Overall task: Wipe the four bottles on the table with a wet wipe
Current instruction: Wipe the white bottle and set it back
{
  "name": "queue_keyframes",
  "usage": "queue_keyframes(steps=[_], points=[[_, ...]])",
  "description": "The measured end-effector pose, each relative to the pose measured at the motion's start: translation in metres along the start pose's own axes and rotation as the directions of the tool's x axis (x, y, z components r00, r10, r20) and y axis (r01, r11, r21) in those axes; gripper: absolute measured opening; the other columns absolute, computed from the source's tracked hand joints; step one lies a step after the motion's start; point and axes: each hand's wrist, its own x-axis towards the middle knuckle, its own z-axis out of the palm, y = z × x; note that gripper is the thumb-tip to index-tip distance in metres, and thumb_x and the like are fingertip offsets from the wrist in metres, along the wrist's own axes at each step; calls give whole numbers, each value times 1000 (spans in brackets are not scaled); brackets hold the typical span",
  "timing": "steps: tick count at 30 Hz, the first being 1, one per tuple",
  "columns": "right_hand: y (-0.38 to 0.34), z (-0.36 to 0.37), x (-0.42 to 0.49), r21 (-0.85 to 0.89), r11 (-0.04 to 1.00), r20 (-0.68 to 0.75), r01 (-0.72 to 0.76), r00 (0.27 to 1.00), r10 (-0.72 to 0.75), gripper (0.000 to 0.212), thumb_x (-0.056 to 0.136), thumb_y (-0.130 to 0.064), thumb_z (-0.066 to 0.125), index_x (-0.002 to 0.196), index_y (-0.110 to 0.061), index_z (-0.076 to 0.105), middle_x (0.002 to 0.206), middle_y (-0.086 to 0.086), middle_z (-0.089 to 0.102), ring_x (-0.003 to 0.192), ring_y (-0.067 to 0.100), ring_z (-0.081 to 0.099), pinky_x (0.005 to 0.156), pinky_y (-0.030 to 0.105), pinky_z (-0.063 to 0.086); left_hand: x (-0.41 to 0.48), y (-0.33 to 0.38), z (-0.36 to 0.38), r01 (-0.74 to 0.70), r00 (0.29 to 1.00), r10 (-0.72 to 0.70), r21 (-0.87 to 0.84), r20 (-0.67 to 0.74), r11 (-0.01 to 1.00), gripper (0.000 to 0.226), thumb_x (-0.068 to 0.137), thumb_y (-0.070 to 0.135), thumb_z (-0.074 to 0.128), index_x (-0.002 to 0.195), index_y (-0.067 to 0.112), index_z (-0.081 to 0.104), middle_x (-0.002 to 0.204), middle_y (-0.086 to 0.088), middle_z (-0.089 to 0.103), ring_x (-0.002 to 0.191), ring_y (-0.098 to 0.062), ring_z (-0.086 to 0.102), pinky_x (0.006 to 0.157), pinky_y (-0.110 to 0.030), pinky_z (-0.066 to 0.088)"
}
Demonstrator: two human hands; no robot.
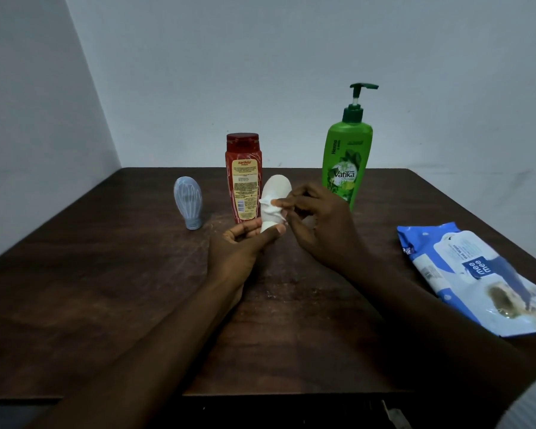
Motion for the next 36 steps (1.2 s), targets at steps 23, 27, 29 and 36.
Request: queue_keyframes(steps=[23, 27, 29, 36], points=[[4, -2, 3, 130, 991, -22, -25, 999, 28, 23, 84, -1, 76, 106, -8, 78, 86, -2, 59, 75, 5, 60, 67, 16, 55, 3, 3, 0, 47, 998, -40, -161, 49, 986, 41, 70, 2, 85, 108, 7, 70, 97, -8, 79, 93, -18, 75, 77, -24, 60], [1, -6, 1, 168, 986, 20, 2, 1000, -5, 25, 83, -2, 78, 107, -11, 78, 86, -6, 60, 77, -4, 59, 67, 9, 49, 2, 5, -2, 63, 996, -49, -195, 75, 979, 49, 69, 3, 85, 115, 5, 69, 102, -9, 78, 99, -21, 74, 83, -27, 60], [1, -9, 1, 151, 988, 9, 7, 1000, -8, 25, 82, 0, 79, 106, -9, 78, 87, 2, 64, 78, -5, 59, 68, 5, 46, 1, 6, -1, 66, 994, -47, -202, 97, 977, 49, 67, 6, 85, 114, 6, 69, 102, -8, 78, 100, -21, 74, 86, -29, 60], [10, -15, 9, 143, 981, -193, -129, 969, 156, 23, 85, -2, 77, 107, -6, 76, 87, 5, 62, 81, -6, 61, 67, 4, 45, -2, 7, 3, 69, 987, -44, -165, 152, 984, 57, 55, 15, 86, 109, 7, 70, 99, -8, 78, 97, -22, 74, 84, -30, 60]])
